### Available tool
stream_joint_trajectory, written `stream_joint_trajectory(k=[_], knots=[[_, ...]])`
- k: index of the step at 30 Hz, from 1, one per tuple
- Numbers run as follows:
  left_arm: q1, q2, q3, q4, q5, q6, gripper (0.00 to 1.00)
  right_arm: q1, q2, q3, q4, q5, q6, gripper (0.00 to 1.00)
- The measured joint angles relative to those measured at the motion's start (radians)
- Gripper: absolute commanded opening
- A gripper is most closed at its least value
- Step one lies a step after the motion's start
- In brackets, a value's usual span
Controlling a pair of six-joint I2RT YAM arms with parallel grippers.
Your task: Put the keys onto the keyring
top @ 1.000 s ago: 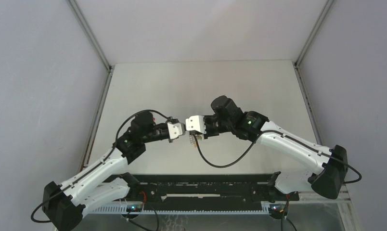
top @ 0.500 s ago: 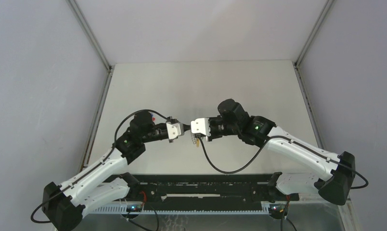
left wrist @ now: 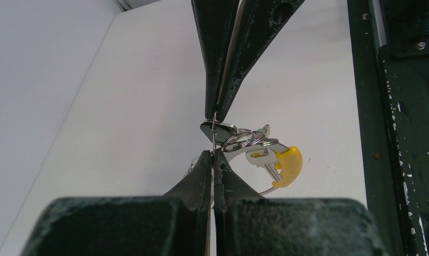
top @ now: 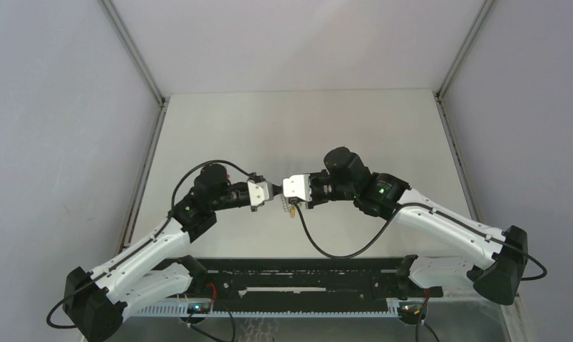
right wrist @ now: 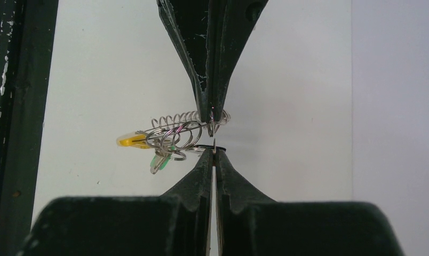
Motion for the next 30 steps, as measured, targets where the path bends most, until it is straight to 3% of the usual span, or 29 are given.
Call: stream_joint_trajectory(k=[30], knots=[[0.002, 0.003, 0.000, 0.023, 0.000, -0.010, 0.00, 0.011, 0.000, 0.000, 0.001, 0.026, -0.012, 0.00]])
